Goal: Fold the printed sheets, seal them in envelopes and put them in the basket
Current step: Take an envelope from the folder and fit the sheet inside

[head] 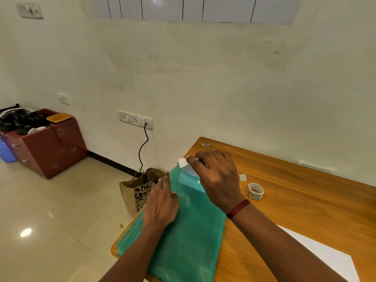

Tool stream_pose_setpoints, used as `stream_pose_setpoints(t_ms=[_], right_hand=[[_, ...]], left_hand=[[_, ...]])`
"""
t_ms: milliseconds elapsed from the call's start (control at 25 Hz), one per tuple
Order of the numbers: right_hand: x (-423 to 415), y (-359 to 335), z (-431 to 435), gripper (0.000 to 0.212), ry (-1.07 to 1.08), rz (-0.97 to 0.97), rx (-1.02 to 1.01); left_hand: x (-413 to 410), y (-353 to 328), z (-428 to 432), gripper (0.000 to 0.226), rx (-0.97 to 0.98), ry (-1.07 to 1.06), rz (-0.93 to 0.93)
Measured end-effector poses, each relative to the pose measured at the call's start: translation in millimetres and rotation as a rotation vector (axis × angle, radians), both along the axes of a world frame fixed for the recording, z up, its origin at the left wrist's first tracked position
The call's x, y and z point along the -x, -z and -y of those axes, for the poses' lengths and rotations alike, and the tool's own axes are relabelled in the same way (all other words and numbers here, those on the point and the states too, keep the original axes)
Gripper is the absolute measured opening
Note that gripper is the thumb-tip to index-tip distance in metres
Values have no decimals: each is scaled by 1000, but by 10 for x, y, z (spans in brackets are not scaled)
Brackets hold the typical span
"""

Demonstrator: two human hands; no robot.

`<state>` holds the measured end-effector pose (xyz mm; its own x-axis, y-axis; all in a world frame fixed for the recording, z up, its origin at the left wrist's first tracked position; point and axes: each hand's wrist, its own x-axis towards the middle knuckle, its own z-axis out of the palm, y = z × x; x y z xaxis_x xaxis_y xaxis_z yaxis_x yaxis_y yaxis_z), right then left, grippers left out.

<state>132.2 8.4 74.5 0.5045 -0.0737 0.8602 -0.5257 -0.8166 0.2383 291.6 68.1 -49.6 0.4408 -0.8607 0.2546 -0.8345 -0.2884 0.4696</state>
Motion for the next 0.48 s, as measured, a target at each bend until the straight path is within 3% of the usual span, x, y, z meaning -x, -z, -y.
stream_pose_setpoints(t_ms=[200, 480], right_hand=[[149, -19, -144, 25, -5, 102, 28], [289, 162, -216, 21, -12, 414, -215]], left_hand=[[2, -1, -2, 69, -15, -9, -2], [102, -81, -87, 79, 173, 54, 146]])
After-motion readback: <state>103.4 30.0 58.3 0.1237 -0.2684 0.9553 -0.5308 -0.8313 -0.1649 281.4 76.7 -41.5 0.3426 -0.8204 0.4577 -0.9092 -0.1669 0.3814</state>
